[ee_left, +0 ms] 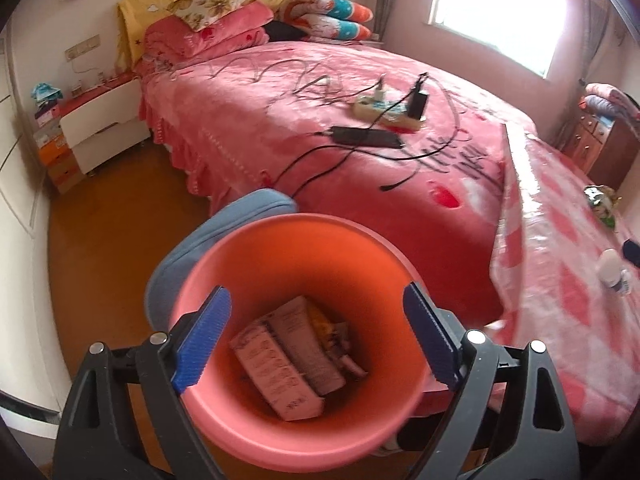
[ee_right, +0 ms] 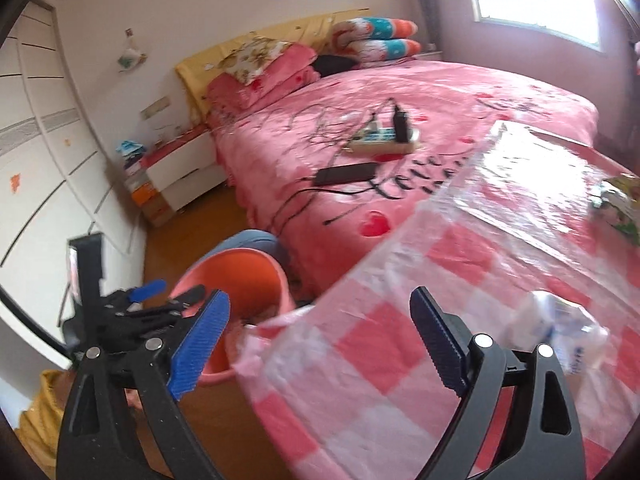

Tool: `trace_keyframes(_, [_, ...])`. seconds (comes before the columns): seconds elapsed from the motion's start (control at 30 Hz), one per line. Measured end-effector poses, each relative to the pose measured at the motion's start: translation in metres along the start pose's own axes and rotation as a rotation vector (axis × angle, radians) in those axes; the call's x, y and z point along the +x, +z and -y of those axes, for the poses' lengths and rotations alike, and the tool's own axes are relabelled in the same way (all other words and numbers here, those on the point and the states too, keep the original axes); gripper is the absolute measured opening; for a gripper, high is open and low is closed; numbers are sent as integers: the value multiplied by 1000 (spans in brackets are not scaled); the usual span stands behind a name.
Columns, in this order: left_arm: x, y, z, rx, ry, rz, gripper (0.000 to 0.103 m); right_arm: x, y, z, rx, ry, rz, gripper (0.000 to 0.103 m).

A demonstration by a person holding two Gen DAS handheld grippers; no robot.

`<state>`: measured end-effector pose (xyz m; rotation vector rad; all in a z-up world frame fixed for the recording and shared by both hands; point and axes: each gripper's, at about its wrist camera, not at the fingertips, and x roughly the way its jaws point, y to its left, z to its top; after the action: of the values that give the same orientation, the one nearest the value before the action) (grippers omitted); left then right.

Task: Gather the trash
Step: 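Open both tools to drop the carton and wrapper into the bucket, then move both tools back over the table toward the remaining trash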

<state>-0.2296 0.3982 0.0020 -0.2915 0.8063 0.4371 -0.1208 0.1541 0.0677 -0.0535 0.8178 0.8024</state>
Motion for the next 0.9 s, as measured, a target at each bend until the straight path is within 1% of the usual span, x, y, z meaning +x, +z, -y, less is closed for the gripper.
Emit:
trace_keyframes(0.13, [-6, 5, 21, 35, -24, 18, 88, -10, -7, 20, 33, -44, 22, 91])
trace_keyframes(0.43, [-17, 13, 70, 104, -77, 28, 88, -37, -12, 58, 82, -146, 72, 91])
trace_keyframes(0.9, [-19, 5, 149, 214, -165, 3, 88, -80, -23, 123, 167, -322, 147, 91])
